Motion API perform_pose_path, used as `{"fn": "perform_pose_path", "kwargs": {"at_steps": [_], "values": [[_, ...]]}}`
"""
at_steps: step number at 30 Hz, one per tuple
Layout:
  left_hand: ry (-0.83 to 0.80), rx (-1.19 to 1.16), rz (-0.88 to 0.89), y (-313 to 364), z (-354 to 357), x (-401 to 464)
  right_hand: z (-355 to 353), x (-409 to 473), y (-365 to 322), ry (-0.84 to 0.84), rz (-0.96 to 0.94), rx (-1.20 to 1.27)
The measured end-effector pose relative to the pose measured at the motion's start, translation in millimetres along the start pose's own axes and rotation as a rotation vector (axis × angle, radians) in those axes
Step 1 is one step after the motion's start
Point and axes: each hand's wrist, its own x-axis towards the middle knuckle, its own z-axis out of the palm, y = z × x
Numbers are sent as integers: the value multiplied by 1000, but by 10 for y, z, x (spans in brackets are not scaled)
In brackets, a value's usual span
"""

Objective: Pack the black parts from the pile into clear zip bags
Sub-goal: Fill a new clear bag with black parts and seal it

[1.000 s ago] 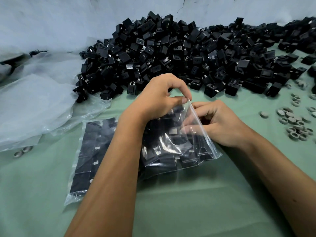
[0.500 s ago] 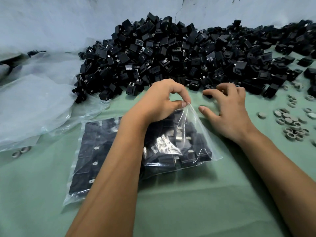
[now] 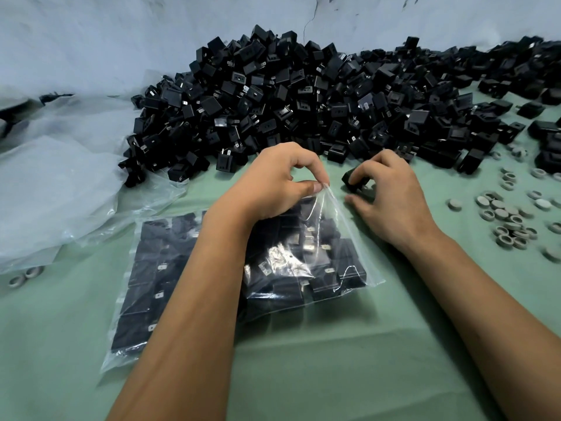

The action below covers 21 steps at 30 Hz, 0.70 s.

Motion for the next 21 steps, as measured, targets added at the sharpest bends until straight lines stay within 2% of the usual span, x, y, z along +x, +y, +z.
{"fn": "perform_pose_path", "kwargs": {"at_steps": [5, 9, 15, 21], "values": [[14, -21, -3, 11, -5, -7, 3, 7, 4, -66, -43, 0], [19, -53, -2, 14, -9, -10, 22, -12, -27, -116, -85, 106], [31, -58, -5, -4, -30, -13, -101, -66, -90, -76, 42, 490], [30, -50, 4, 10, -52, -25, -225, -130, -192, -345, 24, 715]]}}
